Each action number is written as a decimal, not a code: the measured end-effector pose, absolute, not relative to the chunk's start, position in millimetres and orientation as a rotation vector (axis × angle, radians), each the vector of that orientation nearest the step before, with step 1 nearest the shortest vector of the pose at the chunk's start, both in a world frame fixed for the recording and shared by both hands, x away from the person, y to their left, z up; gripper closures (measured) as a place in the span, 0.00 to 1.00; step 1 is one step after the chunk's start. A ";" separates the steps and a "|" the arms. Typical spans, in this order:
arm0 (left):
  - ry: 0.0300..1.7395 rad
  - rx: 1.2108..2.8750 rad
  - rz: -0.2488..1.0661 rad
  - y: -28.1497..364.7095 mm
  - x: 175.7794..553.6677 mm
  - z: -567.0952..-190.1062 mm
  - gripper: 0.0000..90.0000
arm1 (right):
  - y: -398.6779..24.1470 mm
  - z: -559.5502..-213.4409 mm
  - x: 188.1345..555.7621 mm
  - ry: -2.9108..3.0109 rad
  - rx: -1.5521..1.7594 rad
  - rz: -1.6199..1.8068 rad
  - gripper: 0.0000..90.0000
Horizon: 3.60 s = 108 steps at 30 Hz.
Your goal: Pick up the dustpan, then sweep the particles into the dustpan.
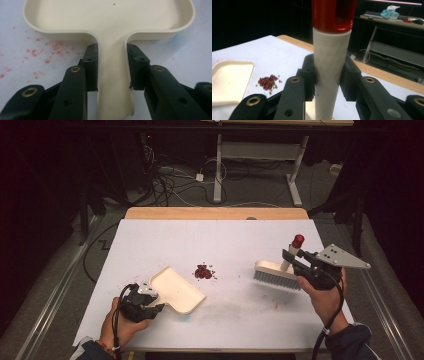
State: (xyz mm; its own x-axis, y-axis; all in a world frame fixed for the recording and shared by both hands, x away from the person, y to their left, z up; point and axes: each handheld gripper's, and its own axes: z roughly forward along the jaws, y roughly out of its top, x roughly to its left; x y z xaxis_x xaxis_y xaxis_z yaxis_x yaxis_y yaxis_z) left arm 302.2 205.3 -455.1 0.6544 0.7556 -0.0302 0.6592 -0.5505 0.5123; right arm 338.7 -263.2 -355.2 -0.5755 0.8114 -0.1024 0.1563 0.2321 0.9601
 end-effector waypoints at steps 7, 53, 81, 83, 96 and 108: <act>1.103 2.399 0.249 204.5 305.2 -460.7 0.71 | -228.3 -347.6 378.1 1.876 0.877 1.402 0.78; 1.091 2.430 0.207 198.7 311.8 -467.6 0.71 | -105.5 -382.3 453.6 1.860 0.963 1.362 0.78; 1.121 2.497 0.184 182.7 323.8 -463.6 0.71 | -70.6 -398.9 392.5 1.973 0.812 1.350 0.76; 1.120 2.497 0.184 182.7 323.7 -463.6 0.71 | -70.4 -398.6 390.9 1.979 0.808 1.353 0.76; 1.116 2.493 0.193 182.0 323.2 -463.9 0.71 | -72.7 -398.0 382.7 2.009 0.781 1.373 0.76; 1.120 2.495 0.183 180.3 326.4 -463.6 0.71 | -75.3 -397.3 378.3 2.034 0.786 1.403 0.76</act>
